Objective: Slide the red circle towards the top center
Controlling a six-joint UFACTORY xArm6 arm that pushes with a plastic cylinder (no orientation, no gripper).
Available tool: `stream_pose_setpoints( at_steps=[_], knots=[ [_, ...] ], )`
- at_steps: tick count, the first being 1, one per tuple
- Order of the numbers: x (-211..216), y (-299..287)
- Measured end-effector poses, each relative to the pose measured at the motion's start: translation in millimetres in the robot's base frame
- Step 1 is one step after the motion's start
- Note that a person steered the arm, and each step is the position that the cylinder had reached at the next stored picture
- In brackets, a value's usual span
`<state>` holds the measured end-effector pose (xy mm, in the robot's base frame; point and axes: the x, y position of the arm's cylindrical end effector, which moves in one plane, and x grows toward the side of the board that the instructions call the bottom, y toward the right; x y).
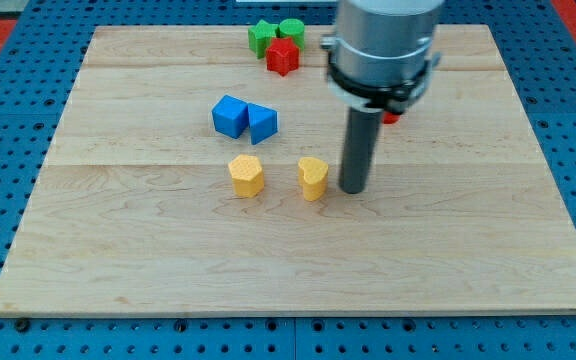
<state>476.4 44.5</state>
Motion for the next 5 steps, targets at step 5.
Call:
stream_pose_setpoints(
  at_steps=[5],
  knots=[
    [-41,160]
  ],
)
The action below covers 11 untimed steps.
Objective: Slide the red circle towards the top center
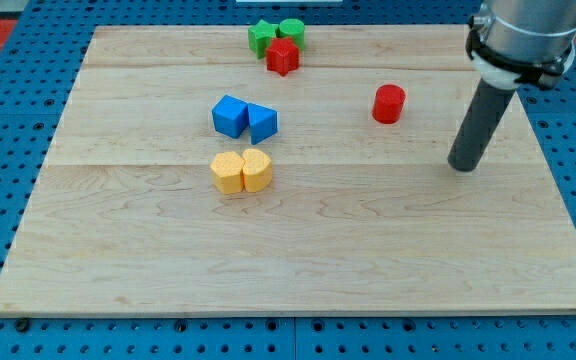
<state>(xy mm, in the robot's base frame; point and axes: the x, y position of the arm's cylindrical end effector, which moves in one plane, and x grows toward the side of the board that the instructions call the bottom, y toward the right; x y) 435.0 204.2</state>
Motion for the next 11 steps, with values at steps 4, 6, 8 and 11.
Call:
stream_pose_setpoints(
  at_steps=[4,6,8,11],
  knots=[
    [-91,-82],
    [-52,-96],
    [-90,-150],
    [-124,-135]
  ],
)
